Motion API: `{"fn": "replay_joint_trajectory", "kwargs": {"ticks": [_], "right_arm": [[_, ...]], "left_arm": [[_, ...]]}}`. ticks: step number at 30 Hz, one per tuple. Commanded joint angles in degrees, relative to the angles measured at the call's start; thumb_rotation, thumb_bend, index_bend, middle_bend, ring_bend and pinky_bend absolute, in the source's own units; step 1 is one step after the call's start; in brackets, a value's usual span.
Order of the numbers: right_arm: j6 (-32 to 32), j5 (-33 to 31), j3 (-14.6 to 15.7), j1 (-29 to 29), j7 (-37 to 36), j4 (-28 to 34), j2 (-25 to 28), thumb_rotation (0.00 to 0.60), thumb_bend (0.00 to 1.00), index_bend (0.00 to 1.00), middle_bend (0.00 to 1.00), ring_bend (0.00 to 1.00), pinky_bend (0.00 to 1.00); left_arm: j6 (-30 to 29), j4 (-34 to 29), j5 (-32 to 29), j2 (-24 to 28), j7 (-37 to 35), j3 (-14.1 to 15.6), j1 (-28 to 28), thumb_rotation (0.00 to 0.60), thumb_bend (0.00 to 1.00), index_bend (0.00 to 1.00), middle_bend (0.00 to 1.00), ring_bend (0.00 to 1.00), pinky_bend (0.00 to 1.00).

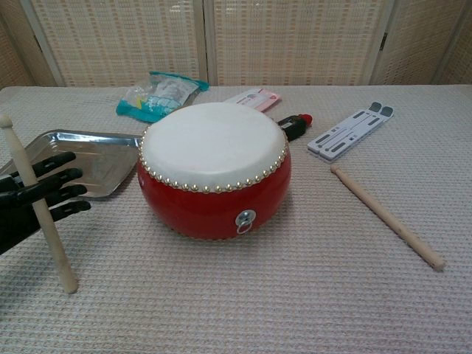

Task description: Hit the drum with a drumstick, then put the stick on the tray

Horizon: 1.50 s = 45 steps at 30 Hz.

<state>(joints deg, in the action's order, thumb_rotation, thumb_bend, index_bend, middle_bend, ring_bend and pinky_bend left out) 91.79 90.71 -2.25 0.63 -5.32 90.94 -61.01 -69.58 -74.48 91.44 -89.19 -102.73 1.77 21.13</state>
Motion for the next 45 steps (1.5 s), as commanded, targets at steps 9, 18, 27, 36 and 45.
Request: {"fn": "replay_joint_trajectory", "kwargs": {"ticks": [9,18,27,36,45], "right_arm": [[0.2,0.2,0.0,0.0,0.2,0.1,0.0,0.600,0.25,0.00,0.05,0.00,0.00],[0.4,0.4,0.0,0.1,0.2,0.3,0.0,0.600,0.25,0.00,0.05,0.00,0.00],[0.4,0.4,0.0,0.1,-0.2,0.2,0.1,0.600,0.25,0.00,0.05,0.00,0.00],[0.3,0.4,-0.1,0.0,-0.3,0.2,0.1,0.600,0.25,0.00,0.05,0.00,0.00],[0.5,0.4,-0.1,0.1,0.0,0.3,0.0,0.600,0.25,0.00,0.05,0.00,0.00]], "left_arm": [[-0.7,0.8,0.9,-0.2,-0.2,1.2,0.5,0.600,0.27,0.52,0.58,0.56,0.51],[-1.8,2.3,3.2,-0.3,-0.6,3.0,1.3,0.600,0.23,0.55,0.61,0.58,0.53],[-2.0,3.7,3.8,-0.8,-0.4,4.4,1.8,0.599,0.22,0.61,0.67,0.64,0.55],[-2.6,4.4,4.8,-0.9,0.5,5.9,2.1,0.558,0.22,0.65,0.69,0.66,0.56],[-2.4,5.9,5.3,-1.8,2.1,7.7,2.0,0.538,0.22,0.66,0.70,0.67,0.56]]}}
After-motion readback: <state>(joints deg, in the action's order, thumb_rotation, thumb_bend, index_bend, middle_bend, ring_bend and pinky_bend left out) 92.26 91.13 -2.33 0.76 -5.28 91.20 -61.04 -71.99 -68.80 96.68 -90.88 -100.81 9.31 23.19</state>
